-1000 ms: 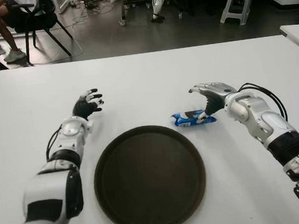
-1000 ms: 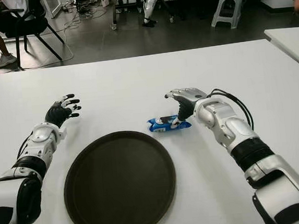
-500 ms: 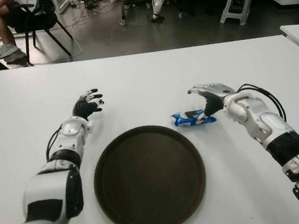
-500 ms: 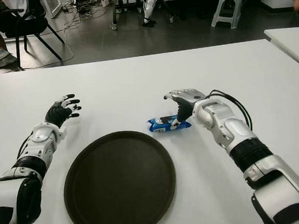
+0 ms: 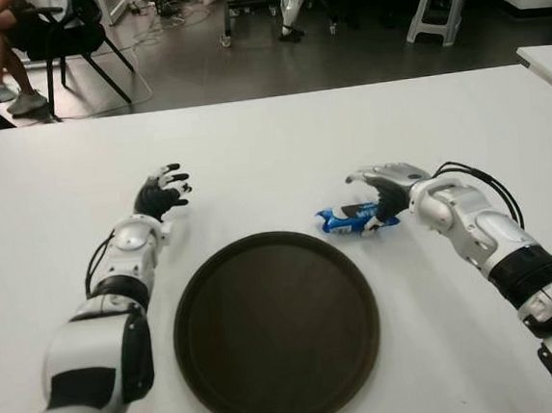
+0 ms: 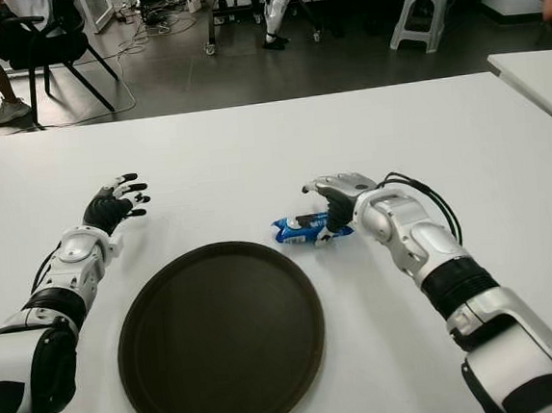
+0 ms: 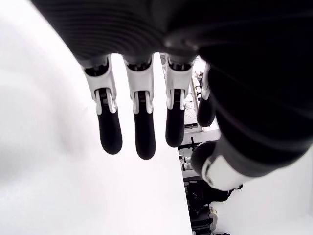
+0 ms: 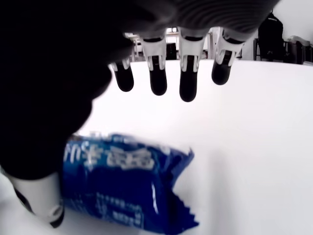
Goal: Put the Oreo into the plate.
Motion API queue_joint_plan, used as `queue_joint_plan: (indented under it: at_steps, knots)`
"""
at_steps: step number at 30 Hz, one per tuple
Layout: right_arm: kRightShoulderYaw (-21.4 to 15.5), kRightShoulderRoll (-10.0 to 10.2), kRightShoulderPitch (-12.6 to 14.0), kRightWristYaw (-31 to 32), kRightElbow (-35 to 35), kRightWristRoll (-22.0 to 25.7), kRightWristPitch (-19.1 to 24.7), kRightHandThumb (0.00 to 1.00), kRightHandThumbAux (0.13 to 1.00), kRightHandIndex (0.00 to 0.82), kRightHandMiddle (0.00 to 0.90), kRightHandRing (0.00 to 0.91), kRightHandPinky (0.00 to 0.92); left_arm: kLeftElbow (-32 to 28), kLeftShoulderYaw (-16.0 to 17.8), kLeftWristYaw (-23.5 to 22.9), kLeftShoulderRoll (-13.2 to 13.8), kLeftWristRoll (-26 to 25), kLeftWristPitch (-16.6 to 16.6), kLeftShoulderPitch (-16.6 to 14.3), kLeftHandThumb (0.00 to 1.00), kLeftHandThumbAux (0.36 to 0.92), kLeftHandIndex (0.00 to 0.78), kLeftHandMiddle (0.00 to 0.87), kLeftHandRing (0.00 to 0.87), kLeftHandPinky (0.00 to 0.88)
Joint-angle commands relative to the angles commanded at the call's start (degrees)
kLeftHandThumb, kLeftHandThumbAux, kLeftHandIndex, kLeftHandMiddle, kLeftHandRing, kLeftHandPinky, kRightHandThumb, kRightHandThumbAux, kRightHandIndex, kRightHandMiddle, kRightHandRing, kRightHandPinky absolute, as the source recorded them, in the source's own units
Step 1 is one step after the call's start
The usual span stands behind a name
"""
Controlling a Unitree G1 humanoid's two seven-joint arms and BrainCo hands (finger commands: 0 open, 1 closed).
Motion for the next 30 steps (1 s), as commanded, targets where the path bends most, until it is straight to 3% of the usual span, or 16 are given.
queue_joint_plan:
  at_steps: [10, 15, 20, 30]
  knots:
    - [2.6, 5.0, -4.1, -7.1, 19.0, -0.3, -4.7, 0.000, 0.668, 0.130, 0.152, 0.130, 0.110, -0.2, -0.5, 0.5, 0.1, 0.1, -0.9, 0.4, 0.000, 0.720, 0.183, 0.241, 0.273, 0.319]
    - [2.9, 5.7, -5.3, -7.1, 21.5, 0.3, -5.5, 0.000, 0.657, 0.124, 0.145, 0.120, 0.101, -0.1, -0.4, 0.5, 0.1, -0.2, -0.9, 0.5, 0.000, 0.727, 0.177, 0.240, 0.267, 0.307]
    - [2.6, 5.8, -5.1, -8.3, 21.8, 0.9, -7.1, 0.000, 0.668, 0.145, 0.153, 0.126, 0.108, -0.1, -0.2, 0.3, 0.1, -0.5, -0.9, 0.5, 0.000, 0.708, 0.172, 0.240, 0.277, 0.325]
    - [1.8, 5.8, -4.7, -10.8, 22.7, 2.6, -9.5, 0.000, 0.695, 0.158, 0.167, 0.147, 0.121, -0.1, -0.2, 0.2, 0.3, -0.5, -1.0, 0.5, 0.000, 0.730, 0.178, 0.245, 0.280, 0.328]
